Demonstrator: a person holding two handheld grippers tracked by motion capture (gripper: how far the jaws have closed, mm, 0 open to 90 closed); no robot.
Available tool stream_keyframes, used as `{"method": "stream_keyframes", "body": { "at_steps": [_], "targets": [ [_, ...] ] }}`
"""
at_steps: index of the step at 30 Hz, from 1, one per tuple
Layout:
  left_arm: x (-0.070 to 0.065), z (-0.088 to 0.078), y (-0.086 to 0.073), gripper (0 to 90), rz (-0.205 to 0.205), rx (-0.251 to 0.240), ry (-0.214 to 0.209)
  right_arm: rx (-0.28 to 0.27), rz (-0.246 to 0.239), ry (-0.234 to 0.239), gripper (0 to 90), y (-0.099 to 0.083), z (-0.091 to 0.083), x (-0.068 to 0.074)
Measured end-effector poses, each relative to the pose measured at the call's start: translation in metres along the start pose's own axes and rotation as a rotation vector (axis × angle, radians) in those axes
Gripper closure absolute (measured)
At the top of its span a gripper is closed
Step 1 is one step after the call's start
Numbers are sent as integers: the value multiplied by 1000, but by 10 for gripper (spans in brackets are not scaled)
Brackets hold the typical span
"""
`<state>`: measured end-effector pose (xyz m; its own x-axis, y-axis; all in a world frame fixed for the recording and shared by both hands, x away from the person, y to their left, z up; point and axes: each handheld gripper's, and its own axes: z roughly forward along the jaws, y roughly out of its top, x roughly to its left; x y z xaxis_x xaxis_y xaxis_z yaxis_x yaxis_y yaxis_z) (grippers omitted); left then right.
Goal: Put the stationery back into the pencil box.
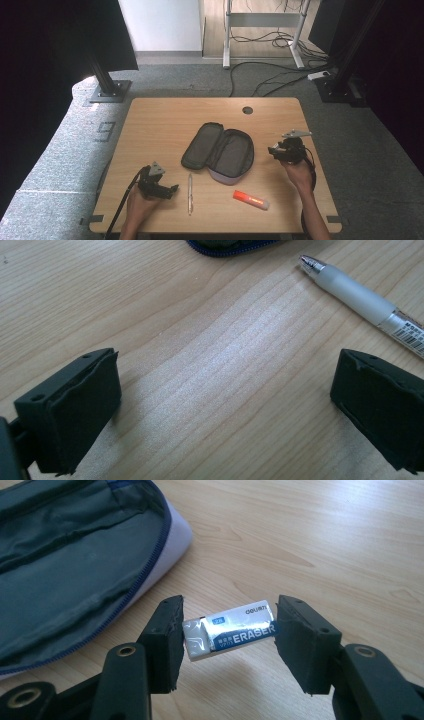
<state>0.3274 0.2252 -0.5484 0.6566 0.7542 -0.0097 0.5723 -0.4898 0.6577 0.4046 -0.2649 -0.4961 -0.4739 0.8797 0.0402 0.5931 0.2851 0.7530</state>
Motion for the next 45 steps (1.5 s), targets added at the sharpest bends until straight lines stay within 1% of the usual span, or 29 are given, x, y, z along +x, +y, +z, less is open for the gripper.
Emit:
{"method": "stream_keyframes", "body": {
  "at_steps": [6,14,26,31,45],
  "targets": [
    [0,0,0,0,0,-1,1,-8,-15,31,452,7,4,10],
    [0,0,0,0,0,0,0,-14,-21,63,453,16,9,21],
    [0,0,0,0,-1,-1,0,-17,-57,94,452,29,17,39],
    [0,0,0,0,-1,-1,0,-6,-74,107,452,34,22,47],
    [0,0,0,0,-1,-1,0,2,-114,140,452,44,40,70]
  ]
}}
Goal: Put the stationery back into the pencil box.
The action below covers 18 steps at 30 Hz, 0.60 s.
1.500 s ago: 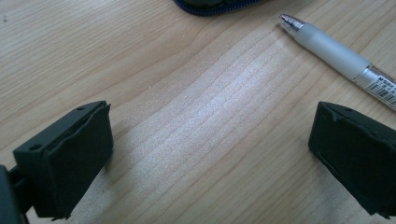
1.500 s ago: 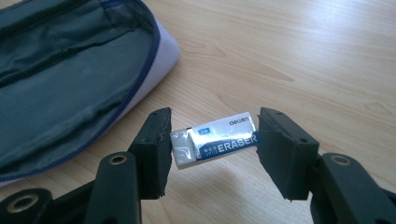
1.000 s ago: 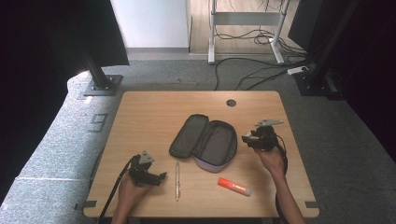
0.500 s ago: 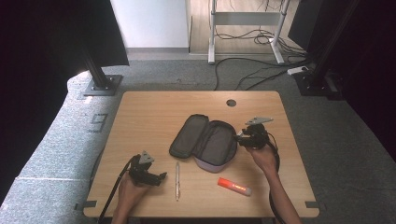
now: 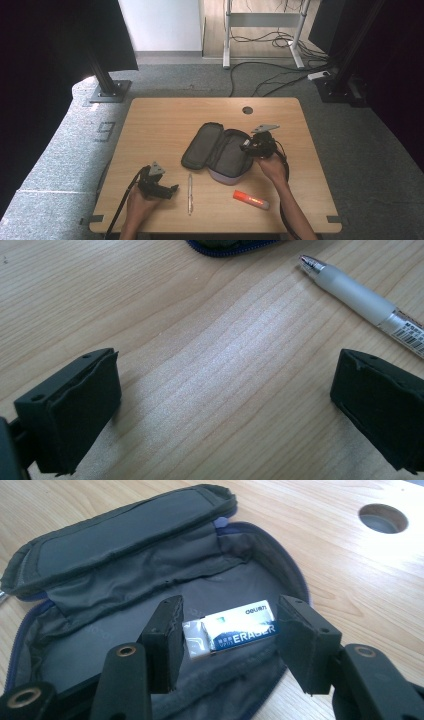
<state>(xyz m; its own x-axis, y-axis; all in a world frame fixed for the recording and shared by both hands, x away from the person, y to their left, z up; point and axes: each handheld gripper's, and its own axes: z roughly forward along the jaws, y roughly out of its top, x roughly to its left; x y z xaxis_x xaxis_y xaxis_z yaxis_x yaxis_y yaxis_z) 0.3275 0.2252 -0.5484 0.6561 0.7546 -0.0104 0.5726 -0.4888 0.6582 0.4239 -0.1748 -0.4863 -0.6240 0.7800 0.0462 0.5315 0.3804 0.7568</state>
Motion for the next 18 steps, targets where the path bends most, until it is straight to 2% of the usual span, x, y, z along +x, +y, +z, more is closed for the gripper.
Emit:
{"method": "stream_keyframes", "body": {
  "at_steps": [18],
  "targets": [
    [0,0,0,0,0,0,0,33,-24,27,452,0,32,14]
  ]
}}
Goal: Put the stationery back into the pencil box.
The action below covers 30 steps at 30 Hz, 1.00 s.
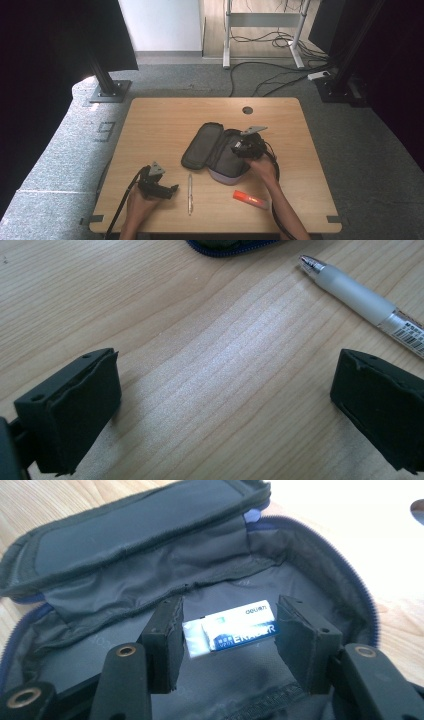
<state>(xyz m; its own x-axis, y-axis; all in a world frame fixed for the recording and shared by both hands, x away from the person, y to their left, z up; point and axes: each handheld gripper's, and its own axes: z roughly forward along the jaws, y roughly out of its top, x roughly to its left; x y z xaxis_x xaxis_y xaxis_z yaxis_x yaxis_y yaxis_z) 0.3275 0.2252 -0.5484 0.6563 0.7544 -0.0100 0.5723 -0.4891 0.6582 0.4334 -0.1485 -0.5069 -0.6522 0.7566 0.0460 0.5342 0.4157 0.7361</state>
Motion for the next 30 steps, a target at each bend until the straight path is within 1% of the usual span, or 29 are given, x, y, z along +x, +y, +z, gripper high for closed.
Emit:
{"method": "stream_keyframes", "body": {
  "at_steps": [10,13,15,16,17,20,24,30],
  "targets": [
    [0,0,0,0,0,0,0,40,-11,-13,451,-7,17,2],
    [0,0,0,0,0,0,0,57,-27,-22,447,-9,21,3],
    [0,0,0,0,0,0,0,64,-31,-21,433,-9,22,4],
    [0,0,0,0,0,0,0,67,-32,-23,407,-9,23,4],
    [0,0,0,0,0,0,0,64,-32,-29,392,-8,23,5],
    [0,0,0,0,0,0,0,53,-22,-25,374,-6,21,5],
    [0,0,0,0,0,0,0,48,-34,-22,367,-3,16,7],
    [0,0,0,0,0,0,0,38,-30,-3,344,-1,7,7]
  ]
}}
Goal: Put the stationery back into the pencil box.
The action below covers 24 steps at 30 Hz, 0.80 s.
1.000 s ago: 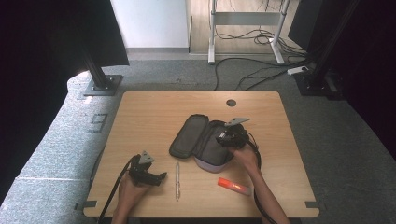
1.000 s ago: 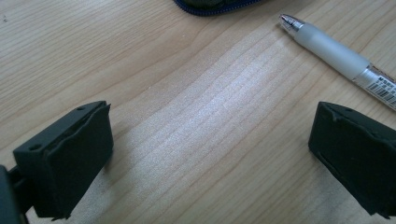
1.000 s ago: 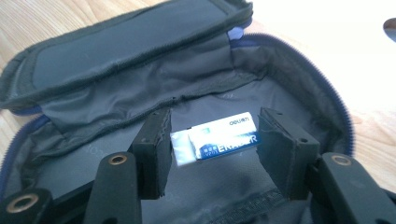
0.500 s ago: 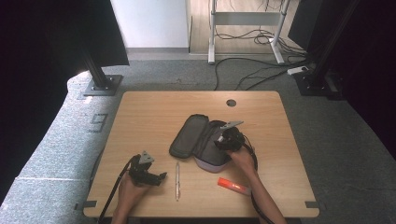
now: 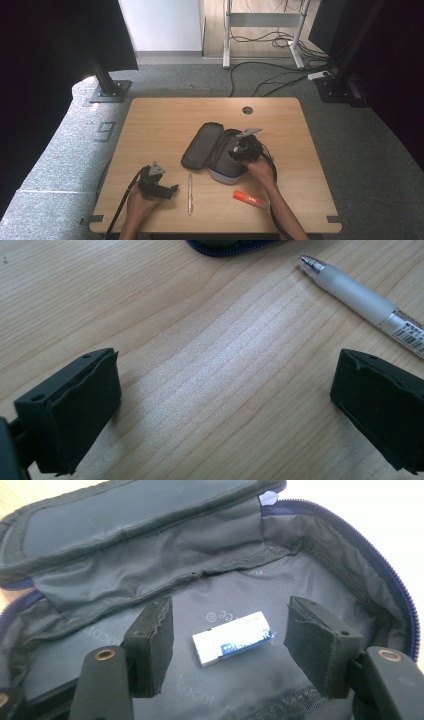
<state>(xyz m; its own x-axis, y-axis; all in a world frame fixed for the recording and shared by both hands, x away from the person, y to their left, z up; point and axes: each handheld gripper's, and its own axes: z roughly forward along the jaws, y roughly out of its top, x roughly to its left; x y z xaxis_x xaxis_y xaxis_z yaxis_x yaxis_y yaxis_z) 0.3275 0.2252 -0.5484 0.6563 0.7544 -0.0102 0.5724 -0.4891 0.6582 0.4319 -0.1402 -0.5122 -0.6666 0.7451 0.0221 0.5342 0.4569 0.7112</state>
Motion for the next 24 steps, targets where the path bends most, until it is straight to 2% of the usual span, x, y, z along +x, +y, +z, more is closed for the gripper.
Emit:
{"method": "stream_keyframes", "body": {
  "at_steps": [17,24],
  "targets": [
    [0,0,0,0,0,-1,1,-37,-6,44,264,-2,-29,3],
    [0,0,0,0,0,0,0,-47,12,44,200,-5,-40,3]
  ]
}}
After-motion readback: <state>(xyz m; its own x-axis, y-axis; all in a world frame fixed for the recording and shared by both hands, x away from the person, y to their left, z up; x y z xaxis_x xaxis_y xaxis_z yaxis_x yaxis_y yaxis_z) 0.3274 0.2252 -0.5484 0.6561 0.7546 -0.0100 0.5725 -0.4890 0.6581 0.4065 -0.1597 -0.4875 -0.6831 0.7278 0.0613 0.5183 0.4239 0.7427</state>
